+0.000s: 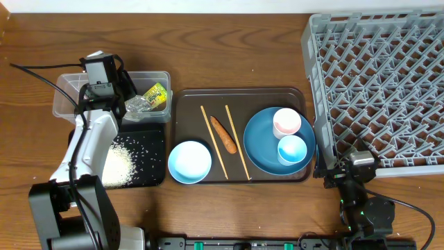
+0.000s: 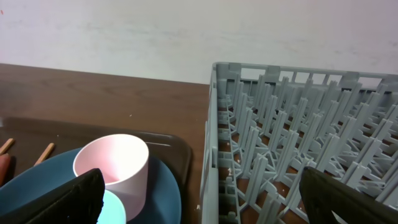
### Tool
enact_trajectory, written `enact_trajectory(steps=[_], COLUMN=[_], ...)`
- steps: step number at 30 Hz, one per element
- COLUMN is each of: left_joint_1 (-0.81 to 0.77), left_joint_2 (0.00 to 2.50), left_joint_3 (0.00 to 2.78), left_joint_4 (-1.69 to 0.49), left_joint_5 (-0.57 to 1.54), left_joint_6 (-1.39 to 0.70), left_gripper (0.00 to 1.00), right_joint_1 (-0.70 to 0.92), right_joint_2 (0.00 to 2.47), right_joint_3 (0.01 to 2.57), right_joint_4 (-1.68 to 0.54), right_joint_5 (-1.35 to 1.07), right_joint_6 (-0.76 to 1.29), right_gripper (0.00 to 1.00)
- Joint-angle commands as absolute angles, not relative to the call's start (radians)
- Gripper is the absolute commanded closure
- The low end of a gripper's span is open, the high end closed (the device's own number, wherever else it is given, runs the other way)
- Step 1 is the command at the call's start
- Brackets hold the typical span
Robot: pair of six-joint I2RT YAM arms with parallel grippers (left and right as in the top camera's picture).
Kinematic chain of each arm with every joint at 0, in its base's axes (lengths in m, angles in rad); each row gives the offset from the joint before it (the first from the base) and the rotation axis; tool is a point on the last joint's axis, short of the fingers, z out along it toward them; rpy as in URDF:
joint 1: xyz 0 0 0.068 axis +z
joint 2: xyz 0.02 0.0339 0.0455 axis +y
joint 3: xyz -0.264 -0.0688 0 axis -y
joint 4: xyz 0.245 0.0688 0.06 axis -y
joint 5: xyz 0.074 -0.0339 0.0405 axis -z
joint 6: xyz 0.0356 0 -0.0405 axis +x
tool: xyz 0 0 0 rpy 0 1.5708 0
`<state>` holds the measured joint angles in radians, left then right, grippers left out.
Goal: Sort waste into correct bins and load items into the dishwasher rack
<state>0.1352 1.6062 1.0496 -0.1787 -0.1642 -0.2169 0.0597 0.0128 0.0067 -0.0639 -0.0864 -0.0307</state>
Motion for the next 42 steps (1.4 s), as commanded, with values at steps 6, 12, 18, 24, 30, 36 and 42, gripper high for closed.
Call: enact_trajectory(steps=[6,12,18,24,30,36,42], left_joint_1=[0.097,0.012,-0.11,-0.299,-0.443,-0.484,-0.484], left_joint_2=[1.401,1.164,1.017,1.01,1.032,1.055,1.071], left_joint_3=[1.058,1.058,1.056,1.02,1.008,1.007,1.007], left_joint_4=[-0.224,-0.429,-0.711,-0.881,-0.87,-0.851,-0.859], left_joint_5=[-0.166,-0.015,0.296,0.229,0.138,0.141,0.142], left_joint_6=[-0.222,-0.317,-0.334,-0.561,-0.688,-0.69,-0.69], left_gripper=[0.32,0.1,0.04,0.05,0.01,0.02,0.02], right_joint_1=[0.071,0.071,0.071,0.071,0.071,0.071,0.071], right_joint_2=[0.01,0.01,0.01,0.01,0.01,0.01,0.01], right_joint_3=[0.006,0.006,0.006,0.006,0.006,0.006,0.006], right_joint_4=[-0.068,-0.068,-0.068,-0.068,-0.068,-0.068,-0.068], right_joint_5=[-0.083,-0.083,-0.083,-0.083,-0.083,-0.083,-0.083], right_joint_6=[-0.039,-0.039,-0.039,-0.039,-0.039,-0.039,-0.039], right_gripper=[0.01,0.01,0.01,0.01,0.01,0.01,0.01])
